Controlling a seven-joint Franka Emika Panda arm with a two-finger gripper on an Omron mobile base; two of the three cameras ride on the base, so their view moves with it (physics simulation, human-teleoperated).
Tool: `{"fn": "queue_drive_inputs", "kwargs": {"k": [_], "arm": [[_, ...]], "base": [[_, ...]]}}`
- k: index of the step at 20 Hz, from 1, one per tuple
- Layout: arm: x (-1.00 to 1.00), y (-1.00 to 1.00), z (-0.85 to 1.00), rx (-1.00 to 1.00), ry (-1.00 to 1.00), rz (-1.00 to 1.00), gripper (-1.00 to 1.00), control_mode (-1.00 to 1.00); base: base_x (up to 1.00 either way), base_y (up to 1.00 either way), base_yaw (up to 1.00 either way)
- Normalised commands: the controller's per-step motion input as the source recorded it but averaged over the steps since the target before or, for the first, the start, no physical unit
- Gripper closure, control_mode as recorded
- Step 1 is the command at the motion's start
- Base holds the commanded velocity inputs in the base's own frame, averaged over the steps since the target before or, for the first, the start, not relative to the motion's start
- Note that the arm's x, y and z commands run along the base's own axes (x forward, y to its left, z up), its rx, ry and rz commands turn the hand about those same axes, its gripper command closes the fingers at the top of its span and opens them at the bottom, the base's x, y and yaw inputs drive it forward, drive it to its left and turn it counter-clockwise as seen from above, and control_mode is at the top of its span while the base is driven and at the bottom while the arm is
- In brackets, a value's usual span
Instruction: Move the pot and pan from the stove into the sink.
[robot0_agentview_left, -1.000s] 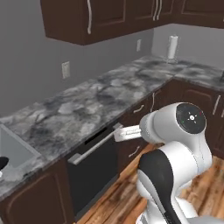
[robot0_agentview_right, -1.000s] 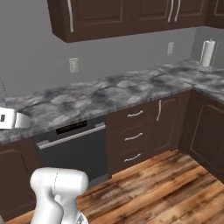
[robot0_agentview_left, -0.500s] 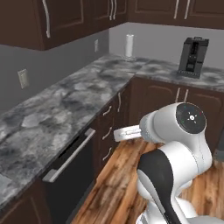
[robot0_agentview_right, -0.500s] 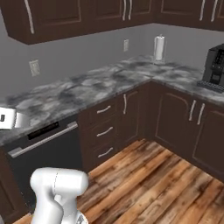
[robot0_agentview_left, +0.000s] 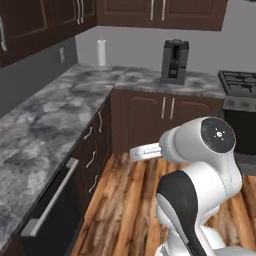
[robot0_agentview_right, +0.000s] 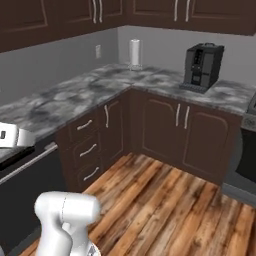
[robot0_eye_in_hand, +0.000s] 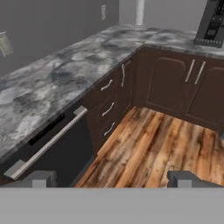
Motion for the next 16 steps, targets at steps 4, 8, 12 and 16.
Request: {"fn": "queue_drive_inputs", "kwargs": {"k": [4,8,12,16], "arm": [[0.00,0.00,0.00,0.00,0.00,0.00,-1.00,1.00],[0.00,0.00,0.00,0.00,0.00,0.00,-1.00,1.00],[0.00,0.00,0.00,0.00,0.00,0.00,-1.00,1.00],[0.00,0.00,0.00,0.00,0.00,0.00,-1.00,1.00]], "base": [[0.00,-0.19,-0.39],[0.00,-0.19,-0.39],[0.00,-0.23,-0.38],[-0.01,-0.29,-0.35]]}}
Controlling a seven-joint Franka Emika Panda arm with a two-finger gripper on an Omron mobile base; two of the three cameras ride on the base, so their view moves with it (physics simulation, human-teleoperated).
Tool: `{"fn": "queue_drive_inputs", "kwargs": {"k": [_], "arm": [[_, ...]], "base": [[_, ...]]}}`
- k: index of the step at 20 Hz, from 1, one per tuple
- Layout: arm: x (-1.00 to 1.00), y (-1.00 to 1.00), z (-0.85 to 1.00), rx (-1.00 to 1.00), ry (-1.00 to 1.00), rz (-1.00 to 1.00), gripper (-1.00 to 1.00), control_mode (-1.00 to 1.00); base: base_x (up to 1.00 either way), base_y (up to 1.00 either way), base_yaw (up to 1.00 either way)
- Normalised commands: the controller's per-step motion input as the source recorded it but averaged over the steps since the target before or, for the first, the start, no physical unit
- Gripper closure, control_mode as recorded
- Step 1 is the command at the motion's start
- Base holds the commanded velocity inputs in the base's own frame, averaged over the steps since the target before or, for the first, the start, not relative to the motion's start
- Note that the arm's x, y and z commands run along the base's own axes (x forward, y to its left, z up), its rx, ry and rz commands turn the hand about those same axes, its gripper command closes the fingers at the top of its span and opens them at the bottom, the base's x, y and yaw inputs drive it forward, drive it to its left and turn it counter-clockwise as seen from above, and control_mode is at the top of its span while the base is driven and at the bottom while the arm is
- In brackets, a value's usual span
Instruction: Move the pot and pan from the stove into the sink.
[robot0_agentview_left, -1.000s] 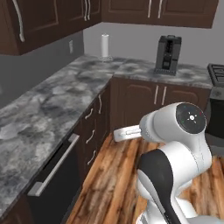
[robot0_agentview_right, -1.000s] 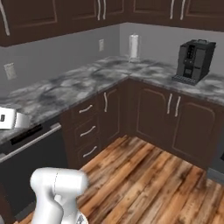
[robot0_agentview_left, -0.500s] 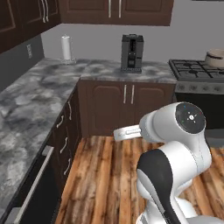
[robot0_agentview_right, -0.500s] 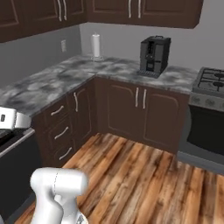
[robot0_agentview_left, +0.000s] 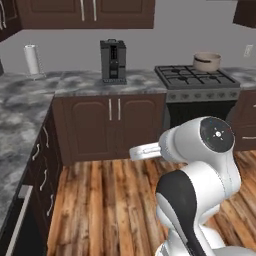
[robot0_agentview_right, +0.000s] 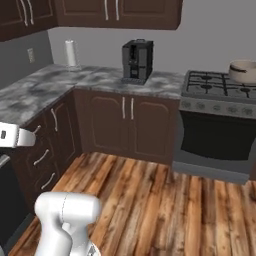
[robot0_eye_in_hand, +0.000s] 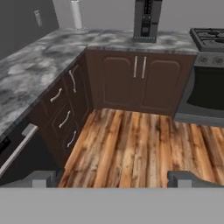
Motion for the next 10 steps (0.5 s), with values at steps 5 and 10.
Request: {"fn": "queue_drive_inputs", "kwargs": {"k": [5,10], "arm": [[0.00,0.00,0.00,0.00,0.00,0.00,-1.00,1.00],[0.00,0.00,0.00,0.00,0.00,0.00,-1.00,1.00]], "base": [[-0.12,-0.35,-0.25],[0.09,0.00,-0.01]]}}
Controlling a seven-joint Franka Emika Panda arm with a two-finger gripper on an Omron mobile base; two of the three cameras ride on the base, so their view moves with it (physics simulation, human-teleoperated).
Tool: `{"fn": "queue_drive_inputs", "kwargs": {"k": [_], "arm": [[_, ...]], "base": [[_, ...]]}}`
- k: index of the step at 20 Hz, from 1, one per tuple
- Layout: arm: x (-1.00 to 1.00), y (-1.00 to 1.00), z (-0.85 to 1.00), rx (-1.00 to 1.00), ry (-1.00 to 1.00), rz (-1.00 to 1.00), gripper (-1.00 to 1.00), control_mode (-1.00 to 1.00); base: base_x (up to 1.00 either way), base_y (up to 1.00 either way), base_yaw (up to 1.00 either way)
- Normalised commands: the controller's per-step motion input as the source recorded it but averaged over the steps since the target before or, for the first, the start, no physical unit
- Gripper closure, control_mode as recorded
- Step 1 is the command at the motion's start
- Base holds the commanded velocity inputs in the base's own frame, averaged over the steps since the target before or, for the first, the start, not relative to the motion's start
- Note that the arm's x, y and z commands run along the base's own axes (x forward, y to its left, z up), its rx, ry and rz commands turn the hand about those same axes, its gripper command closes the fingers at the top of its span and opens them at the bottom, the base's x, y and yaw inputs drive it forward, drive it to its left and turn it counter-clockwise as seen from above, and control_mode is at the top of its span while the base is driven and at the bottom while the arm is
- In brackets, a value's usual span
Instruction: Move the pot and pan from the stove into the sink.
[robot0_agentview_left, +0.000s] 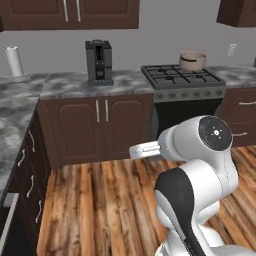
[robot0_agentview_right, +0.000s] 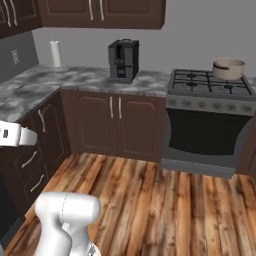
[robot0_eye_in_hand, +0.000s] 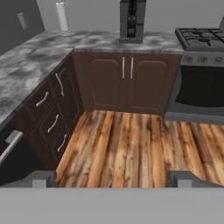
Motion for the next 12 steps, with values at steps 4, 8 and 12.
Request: {"fn": "queue_drive_inputs", "kwargs": {"k": [4,8,12], "arm": [[0.00,0.00,0.00,0.00,0.00,0.00,-1.00,1.00],[0.00,0.00,0.00,0.00,0.00,0.00,-1.00,1.00],[0.00,0.00,0.00,0.00,0.00,0.00,-1.00,1.00]], "base": [[0.76,0.00,-0.06],[0.94,0.00,-0.05],[1.00,0.07,-0.07]]}}
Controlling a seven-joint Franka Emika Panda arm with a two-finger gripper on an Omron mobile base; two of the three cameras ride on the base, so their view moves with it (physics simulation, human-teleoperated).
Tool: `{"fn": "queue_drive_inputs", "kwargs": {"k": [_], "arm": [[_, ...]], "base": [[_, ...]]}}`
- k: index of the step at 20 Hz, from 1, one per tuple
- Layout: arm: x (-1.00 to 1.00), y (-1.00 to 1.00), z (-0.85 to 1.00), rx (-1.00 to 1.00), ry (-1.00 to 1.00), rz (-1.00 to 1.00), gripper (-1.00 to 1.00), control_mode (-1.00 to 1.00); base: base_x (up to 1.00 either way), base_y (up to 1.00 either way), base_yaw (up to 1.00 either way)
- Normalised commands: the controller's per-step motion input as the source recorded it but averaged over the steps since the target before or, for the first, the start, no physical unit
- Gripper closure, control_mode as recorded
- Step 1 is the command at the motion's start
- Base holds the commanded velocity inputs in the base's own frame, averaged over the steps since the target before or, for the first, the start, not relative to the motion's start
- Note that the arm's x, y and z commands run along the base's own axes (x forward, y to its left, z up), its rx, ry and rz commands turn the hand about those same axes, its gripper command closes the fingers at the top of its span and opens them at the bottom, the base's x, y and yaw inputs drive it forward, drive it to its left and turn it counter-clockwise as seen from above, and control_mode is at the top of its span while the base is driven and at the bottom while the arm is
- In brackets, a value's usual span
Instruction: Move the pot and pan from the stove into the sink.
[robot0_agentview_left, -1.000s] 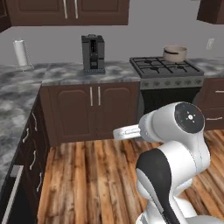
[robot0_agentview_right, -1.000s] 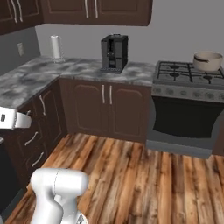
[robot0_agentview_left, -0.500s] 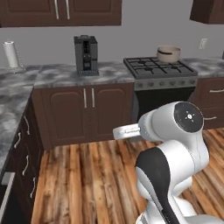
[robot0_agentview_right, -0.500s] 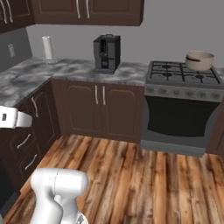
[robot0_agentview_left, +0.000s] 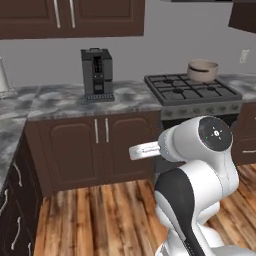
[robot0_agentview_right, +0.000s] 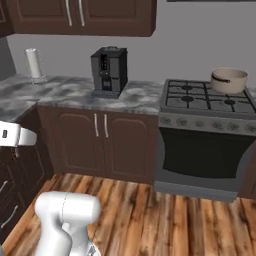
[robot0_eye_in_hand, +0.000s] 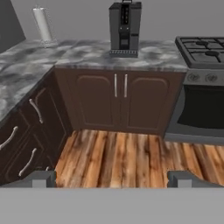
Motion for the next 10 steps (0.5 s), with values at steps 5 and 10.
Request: {"fn": "queue_drive_inputs", "kwargs": {"k": [5,10], "arm": [[0.00,0.00,0.00,0.00,0.00,0.00,-1.00,1.00],[0.00,0.00,0.00,0.00,0.00,0.00,-1.00,1.00]], "base": [[0.97,0.13,-0.06],[0.90,0.13,-0.04]]}}
